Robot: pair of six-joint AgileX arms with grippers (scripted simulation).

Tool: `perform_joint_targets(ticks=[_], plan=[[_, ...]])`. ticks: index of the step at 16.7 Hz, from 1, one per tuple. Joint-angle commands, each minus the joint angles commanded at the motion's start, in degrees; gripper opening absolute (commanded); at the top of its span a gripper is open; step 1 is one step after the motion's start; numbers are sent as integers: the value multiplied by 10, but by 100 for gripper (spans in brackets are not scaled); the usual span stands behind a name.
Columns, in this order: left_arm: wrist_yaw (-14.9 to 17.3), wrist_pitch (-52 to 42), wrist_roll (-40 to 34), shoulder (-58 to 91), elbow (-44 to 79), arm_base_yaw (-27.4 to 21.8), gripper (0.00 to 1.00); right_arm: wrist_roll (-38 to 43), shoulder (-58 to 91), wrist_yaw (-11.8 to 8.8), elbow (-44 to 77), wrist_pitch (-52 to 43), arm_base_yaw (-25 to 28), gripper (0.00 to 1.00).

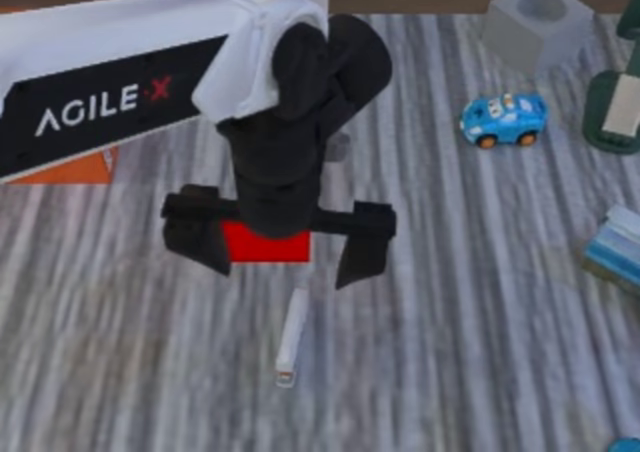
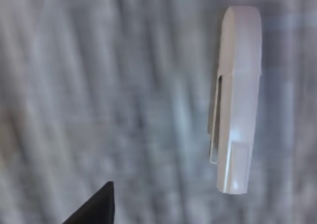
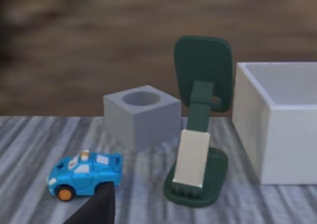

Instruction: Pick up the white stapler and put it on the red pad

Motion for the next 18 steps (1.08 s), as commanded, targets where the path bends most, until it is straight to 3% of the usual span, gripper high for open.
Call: perform_joint_targets(ticks=[3,10,15,18], plan=[[0,23,2,8,-18,0,100,0,0,0,0,0,0,100],[0,194,3,66,-126,0,100,0,0,0,0,0,0,100],[0,207,3,72,-136,0,100,0,0,0,0,0,0,100],[0,207,3,72,-136,0,77,0,0,0,0,0,0,100]])
